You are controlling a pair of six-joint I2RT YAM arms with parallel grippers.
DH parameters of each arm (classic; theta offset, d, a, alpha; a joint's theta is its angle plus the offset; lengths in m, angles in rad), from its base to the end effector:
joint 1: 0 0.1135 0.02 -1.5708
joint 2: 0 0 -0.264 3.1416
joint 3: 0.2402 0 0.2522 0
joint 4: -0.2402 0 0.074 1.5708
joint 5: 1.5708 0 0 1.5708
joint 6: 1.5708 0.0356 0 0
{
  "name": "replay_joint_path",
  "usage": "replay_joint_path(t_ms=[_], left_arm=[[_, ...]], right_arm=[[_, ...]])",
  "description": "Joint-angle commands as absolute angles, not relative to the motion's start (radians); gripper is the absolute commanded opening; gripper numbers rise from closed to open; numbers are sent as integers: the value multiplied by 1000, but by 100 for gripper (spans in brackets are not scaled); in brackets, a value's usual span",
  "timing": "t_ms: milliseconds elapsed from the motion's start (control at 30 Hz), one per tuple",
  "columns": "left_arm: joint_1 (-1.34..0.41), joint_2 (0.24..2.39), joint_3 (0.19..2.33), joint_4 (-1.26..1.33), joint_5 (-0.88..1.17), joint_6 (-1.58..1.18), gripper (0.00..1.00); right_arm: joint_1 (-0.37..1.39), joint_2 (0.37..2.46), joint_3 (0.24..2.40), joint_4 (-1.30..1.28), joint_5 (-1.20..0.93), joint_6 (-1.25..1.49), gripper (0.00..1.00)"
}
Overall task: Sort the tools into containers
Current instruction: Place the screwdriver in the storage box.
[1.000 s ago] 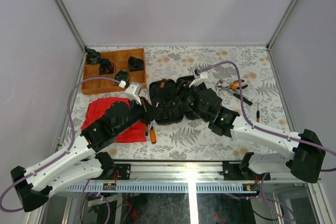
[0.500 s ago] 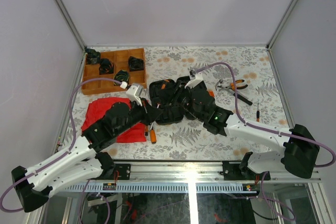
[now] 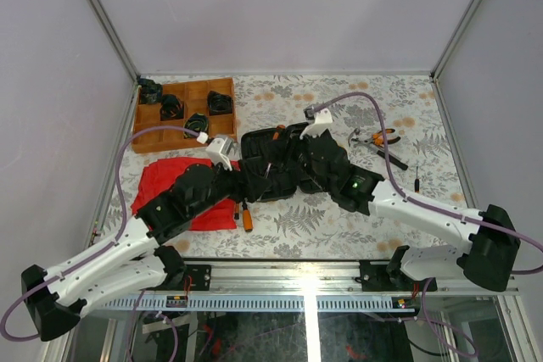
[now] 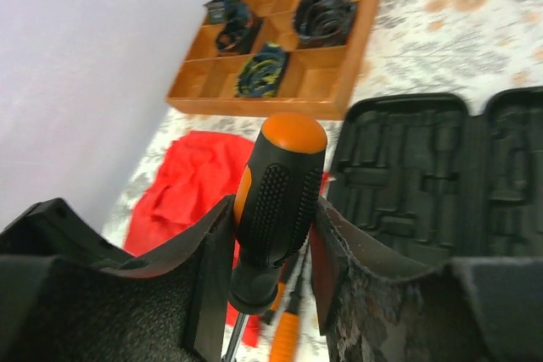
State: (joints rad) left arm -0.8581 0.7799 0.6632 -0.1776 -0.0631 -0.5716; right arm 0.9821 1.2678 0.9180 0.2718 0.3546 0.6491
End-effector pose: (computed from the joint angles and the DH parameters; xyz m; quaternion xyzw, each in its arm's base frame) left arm 0.1242 -0.1403 0.2984 0.0960 0.7972 -0.3712 0.4663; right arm 0.1763 0.2418 0.3295 -0.0017 0.7325 0.3979 0.5524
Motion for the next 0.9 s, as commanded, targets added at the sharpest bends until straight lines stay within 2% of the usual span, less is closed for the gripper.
replay_joint_path(t_ms=[0,367,467,567,867], left_arm=[[-811,775,678,-211,-127,-609,66],[-435,989,669,-226,208,-692,69],[-399,1065,682,-247,192,-710,74],[-386,1135,715,-280,149,-715,87],[-383,1263,769,-222,75,-729,89]], right_arm=[[930,1229,1052,83,458,480,0],[768,1254,1082,-71,309,430,0],[761,1260,1067,-65,281,425,0],[755,1262,1039,-32,249,414,0],[749,1316,1056,-29,187,328,1]])
